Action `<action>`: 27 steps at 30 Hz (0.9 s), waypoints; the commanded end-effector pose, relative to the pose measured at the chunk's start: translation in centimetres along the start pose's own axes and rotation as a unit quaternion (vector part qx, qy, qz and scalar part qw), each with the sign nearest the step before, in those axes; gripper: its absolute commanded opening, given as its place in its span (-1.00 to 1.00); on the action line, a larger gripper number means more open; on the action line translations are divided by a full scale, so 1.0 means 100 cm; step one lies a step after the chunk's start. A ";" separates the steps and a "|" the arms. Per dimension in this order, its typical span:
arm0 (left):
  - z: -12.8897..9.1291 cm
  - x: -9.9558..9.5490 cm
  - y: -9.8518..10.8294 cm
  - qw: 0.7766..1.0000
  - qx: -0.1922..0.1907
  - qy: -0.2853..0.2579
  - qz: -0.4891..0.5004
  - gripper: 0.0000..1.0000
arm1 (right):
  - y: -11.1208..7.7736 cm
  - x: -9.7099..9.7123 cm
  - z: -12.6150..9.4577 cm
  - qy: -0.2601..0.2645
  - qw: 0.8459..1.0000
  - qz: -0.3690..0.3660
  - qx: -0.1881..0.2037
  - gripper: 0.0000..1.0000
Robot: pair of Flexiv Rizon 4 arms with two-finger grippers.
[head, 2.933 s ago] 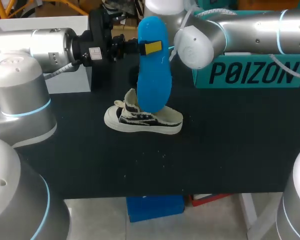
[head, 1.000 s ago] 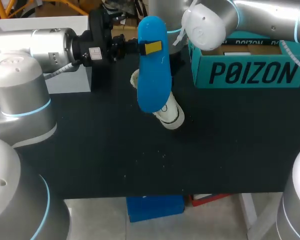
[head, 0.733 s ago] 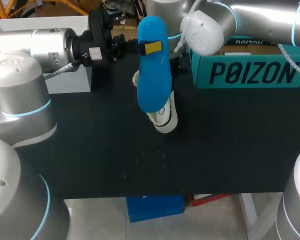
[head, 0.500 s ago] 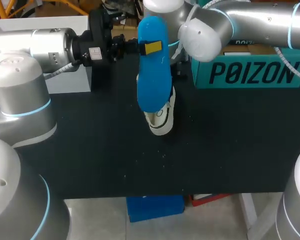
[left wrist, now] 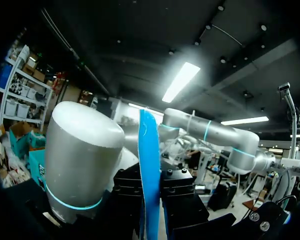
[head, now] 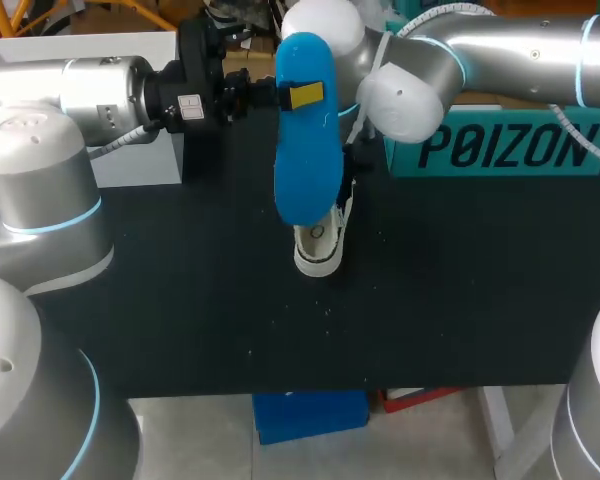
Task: Take the shoe out of the shoebox, open the shoe tongue, remove and reinsert the insole, then place the shoe into the shoebox
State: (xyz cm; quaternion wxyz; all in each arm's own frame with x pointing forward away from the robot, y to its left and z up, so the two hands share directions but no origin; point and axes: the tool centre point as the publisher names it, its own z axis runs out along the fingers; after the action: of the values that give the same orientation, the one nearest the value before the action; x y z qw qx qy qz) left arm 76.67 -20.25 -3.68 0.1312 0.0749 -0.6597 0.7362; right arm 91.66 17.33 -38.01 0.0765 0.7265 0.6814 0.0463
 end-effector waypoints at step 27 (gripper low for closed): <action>0.001 0.001 0.001 1.000 0.000 -0.003 0.000 -1.00 | 0.006 -0.038 -0.076 0.400 0.916 -0.008 0.028 1.00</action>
State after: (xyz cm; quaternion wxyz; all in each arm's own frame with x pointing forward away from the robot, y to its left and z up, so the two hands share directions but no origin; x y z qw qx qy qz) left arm 76.67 -20.25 -3.68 0.1312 0.0749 -0.6597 0.7362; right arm 90.89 14.20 -29.92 -0.1582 0.6710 0.6812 0.2464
